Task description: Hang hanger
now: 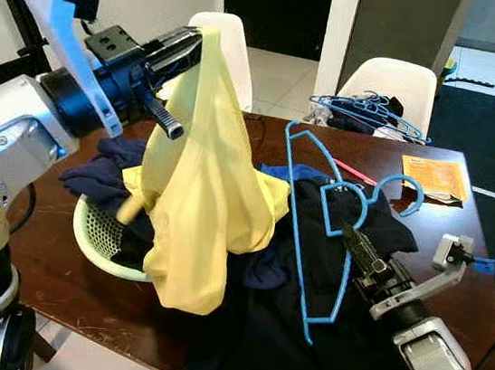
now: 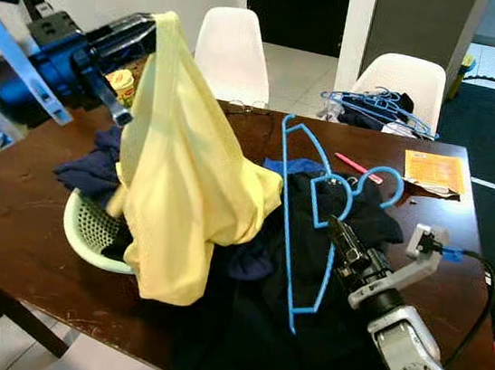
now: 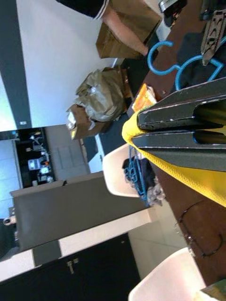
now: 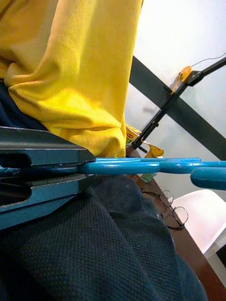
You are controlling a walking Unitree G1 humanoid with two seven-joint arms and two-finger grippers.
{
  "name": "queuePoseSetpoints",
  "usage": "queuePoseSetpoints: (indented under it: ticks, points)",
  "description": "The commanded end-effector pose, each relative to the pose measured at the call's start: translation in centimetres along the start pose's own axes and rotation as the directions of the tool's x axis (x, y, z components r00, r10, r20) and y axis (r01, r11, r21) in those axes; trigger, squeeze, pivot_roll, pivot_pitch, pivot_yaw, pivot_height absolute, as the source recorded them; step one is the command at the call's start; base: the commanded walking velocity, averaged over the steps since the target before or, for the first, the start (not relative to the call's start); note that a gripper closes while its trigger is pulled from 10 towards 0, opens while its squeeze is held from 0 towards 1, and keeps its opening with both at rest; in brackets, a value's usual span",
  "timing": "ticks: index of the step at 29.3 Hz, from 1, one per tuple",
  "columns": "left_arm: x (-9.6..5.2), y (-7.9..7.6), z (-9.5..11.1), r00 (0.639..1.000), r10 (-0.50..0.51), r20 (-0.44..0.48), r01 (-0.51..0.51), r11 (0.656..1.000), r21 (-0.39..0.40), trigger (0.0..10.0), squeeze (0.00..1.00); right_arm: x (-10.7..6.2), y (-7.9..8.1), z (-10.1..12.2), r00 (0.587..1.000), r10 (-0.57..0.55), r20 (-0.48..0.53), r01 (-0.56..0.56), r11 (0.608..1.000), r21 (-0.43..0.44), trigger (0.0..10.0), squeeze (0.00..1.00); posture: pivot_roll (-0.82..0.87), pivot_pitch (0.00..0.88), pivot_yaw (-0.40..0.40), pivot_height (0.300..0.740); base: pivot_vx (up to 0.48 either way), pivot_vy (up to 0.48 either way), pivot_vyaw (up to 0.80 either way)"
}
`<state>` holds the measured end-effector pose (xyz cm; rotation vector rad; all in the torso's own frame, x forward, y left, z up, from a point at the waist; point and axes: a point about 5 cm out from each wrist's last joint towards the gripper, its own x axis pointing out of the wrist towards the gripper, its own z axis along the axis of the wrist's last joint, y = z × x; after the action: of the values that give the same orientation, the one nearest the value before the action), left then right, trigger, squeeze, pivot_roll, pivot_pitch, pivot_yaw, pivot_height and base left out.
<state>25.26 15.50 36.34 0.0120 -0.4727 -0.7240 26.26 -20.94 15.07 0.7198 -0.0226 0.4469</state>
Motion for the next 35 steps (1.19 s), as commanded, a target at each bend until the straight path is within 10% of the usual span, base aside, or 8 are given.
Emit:
queuePoseSetpoints:
  ticks: [1,13,22,24,29,31,35]
  points:
    - [-0.2,-0.1,-0.4,0.999,-0.010,-0.039,0.010,1.000,0.010,0.0,0.00,0.1,0.0,0.0,1.000,0.011,0.013,-0.011,1.000,0.019,10.0,0.00,-0.02,0.028,0.093,0.740,0.000,0.000,0.00]
    - [0.2,0.2,-0.9,0.996,0.077,-0.034,-0.077,0.997,0.018,0.0,0.00,0.1,-0.1,0.0,1.000,0.009,0.016,-0.009,1.000,0.017,10.0,0.00,-0.02,0.014,0.096,0.740,0.000,0.000,0.00]
    - [0.2,-0.9,-5.3,0.975,0.149,-0.167,-0.159,0.986,-0.049,0.0,0.00,0.1,-0.1,0.0,1.000,0.010,0.013,-0.010,1.000,0.009,10.0,0.00,-0.02,0.008,0.095,0.740,-0.167,0.000,0.00]
    - [0.3,-1.2,-5.9,0.970,0.160,-0.183,-0.173,0.983,-0.055,3.8,0.00,0.2,-0.1,0.0,1.000,0.012,0.011,-0.012,1.000,0.010,10.0,0.00,-0.02,0.008,0.093,0.740,-0.369,0.000,0.00]
    - [0.4,-1.5,-6.2,0.969,0.162,-0.187,-0.176,0.982,-0.062,3.9,0.00,0.2,-0.1,0.0,1.000,0.013,0.011,-0.014,1.000,0.010,10.0,0.00,-0.02,0.008,0.093,0.740,-0.382,0.000,0.00]
    - [0.5,-1.7,-6.3,0.969,0.159,-0.188,-0.174,0.983,-0.065,7.3,0.00,0.2,0.0,0.0,1.000,0.014,0.013,-0.014,1.000,0.012,10.0,0.00,-0.02,0.015,0.092,0.740,-0.441,0.000,0.00]
    - [0.8,-1.7,-6.0,0.971,0.163,-0.172,-0.176,0.982,-0.061,10.0,0.00,0.2,0.0,0.1,1.000,0.014,0.018,-0.015,1.000,0.014,10.0,0.00,-0.02,0.015,0.092,0.740,-0.480,0.000,0.00]
